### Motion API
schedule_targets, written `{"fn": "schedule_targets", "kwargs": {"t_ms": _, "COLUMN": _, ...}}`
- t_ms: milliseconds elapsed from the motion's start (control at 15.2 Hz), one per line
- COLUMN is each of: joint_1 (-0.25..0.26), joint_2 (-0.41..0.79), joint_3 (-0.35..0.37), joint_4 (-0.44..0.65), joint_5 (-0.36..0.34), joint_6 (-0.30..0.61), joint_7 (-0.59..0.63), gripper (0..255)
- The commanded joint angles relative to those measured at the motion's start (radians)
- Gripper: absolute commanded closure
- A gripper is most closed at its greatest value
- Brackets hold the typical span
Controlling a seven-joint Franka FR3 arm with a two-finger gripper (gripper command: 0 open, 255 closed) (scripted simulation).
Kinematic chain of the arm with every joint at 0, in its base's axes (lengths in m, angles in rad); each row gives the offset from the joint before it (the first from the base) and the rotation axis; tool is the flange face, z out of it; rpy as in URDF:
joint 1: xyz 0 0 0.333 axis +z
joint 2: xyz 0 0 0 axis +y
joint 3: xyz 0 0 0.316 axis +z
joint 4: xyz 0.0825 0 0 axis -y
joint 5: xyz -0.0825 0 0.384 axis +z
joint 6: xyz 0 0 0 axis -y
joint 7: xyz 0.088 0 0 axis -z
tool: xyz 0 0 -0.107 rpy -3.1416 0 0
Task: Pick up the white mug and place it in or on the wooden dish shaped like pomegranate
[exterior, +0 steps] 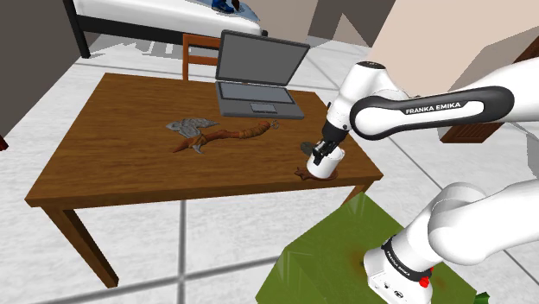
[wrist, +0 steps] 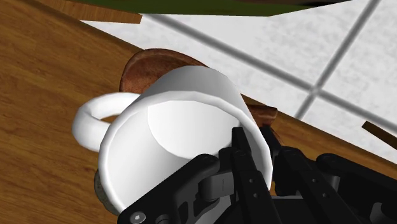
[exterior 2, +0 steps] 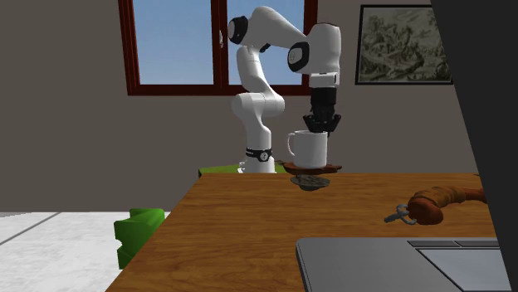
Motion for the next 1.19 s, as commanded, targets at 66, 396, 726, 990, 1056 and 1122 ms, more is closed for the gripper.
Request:
{"fn": "schedule_targets", "kwargs": {"t_ms": 66, "joint_1": 0.0, "joint_2": 0.0, "joint_3": 0.0, "joint_4": 0.0, "joint_5": 0.0, "joint_6": 0.001, "joint_7": 0.0, "gripper": 255}}
{"fn": "schedule_targets", "kwargs": {"t_ms": 396, "joint_1": 0.0, "joint_2": 0.0, "joint_3": 0.0, "joint_4": 0.0, "joint_5": 0.0, "joint_6": 0.001, "joint_7": 0.0, "gripper": 0}}
{"fn": "schedule_targets", "kwargs": {"t_ms": 726, "joint_1": 0.001, "joint_2": -0.058, "joint_3": -0.001, "joint_4": 0.063, "joint_5": 0.001, "joint_6": -0.12, "joint_7": -0.001, "gripper": 0}}
{"fn": "schedule_targets", "kwargs": {"t_ms": 990, "joint_1": 0.001, "joint_2": -0.07, "joint_3": -0.001, "joint_4": 0.081, "joint_5": 0.001, "joint_6": -0.151, "joint_7": -0.001, "gripper": 0}}
{"fn": "schedule_targets", "kwargs": {"t_ms": 1056, "joint_1": 0.001, "joint_2": -0.07, "joint_3": -0.001, "joint_4": 0.081, "joint_5": 0.001, "joint_6": -0.151, "joint_7": -0.001, "gripper": 0}}
{"fn": "schedule_targets", "kwargs": {"t_ms": 1122, "joint_1": 0.001, "joint_2": -0.07, "joint_3": -0.001, "joint_4": 0.081, "joint_5": 0.001, "joint_6": -0.151, "joint_7": -0.001, "gripper": 0}}
